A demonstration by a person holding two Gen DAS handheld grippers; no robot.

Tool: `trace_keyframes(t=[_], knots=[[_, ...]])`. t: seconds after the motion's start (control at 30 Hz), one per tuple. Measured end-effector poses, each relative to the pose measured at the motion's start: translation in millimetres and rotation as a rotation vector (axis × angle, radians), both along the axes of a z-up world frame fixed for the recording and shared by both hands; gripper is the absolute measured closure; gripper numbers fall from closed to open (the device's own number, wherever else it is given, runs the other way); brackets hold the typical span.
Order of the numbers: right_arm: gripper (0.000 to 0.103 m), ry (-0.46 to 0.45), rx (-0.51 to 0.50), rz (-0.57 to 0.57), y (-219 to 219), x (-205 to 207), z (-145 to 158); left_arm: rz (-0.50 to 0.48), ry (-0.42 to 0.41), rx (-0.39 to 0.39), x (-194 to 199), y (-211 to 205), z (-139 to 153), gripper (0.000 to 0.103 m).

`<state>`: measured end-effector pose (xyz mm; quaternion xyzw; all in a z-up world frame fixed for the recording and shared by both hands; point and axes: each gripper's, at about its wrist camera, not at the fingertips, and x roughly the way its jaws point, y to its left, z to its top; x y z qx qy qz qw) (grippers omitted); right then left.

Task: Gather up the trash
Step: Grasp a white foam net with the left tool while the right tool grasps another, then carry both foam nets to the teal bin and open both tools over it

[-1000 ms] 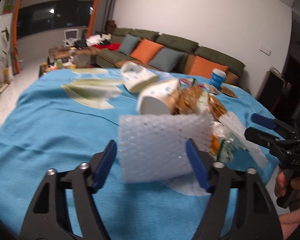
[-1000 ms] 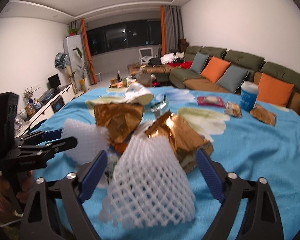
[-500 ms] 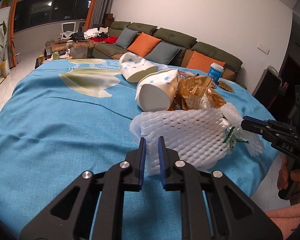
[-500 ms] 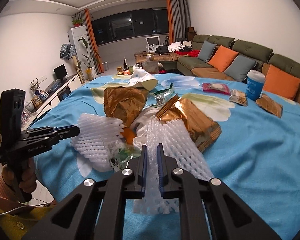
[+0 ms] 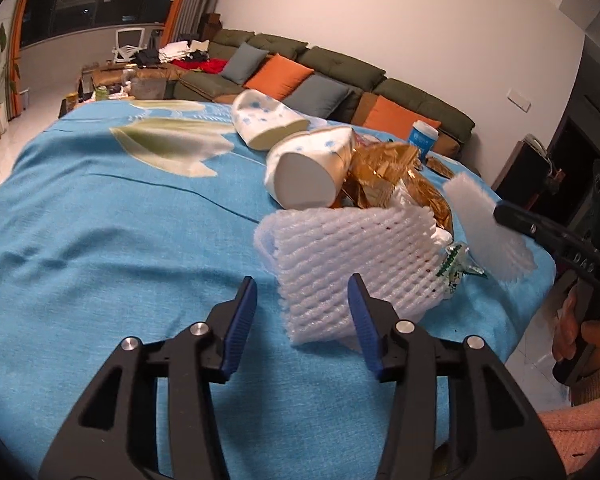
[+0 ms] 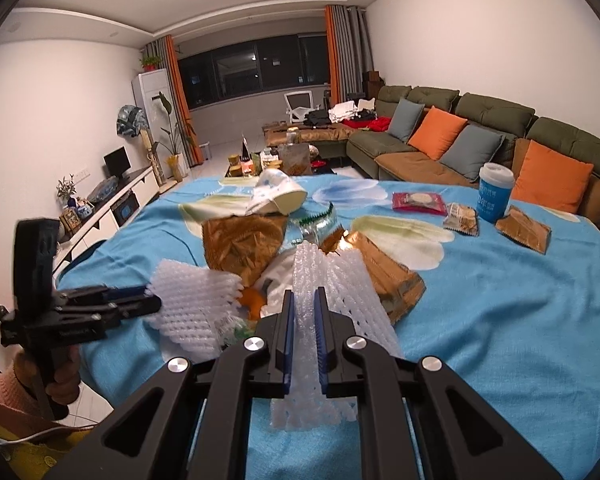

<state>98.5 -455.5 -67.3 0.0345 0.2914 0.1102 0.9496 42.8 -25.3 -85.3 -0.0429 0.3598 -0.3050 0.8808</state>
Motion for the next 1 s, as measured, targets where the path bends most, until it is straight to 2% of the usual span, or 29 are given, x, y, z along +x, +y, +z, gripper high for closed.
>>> trace_keyframes(t=[0.03,0.07,0.13,0.17,0.43,0.63,0.87,1.0], knots=[[0.094,-0.006,0.003,0.004,1,0,2,-0.009,0.008,-0.005,1,-2,-1,0.064],[0.094,-0.012,0.004,0.008,1,-1,3,-0.022,0.016,-0.013,1,-3,-2,0.073],[0.094,-0.024,0.005,0.015,4,0,7,-0.026,0.019,-0.016,1,-6,-4,0.079],[0.094,-0.031,0.006,0.022,6,0,10,-0.023,0.015,-0.018,1,-6,-4,0.085],[0.094,-0.082,0.038,0.098,26,4,28,-0.01,-0.031,-0.079,-10,15,17,0.09],[0.094,-0.129,0.074,0.227,62,15,45,0.055,-0.097,-0.1,-23,53,43,0.09],[0.094,-0.157,0.109,0.4,117,39,58,0.214,-0.156,-0.104,-39,117,63,0.09],[0.094,-0.155,0.108,0.491,154,55,61,0.322,-0.159,-0.101,-41,154,66,0.09]])
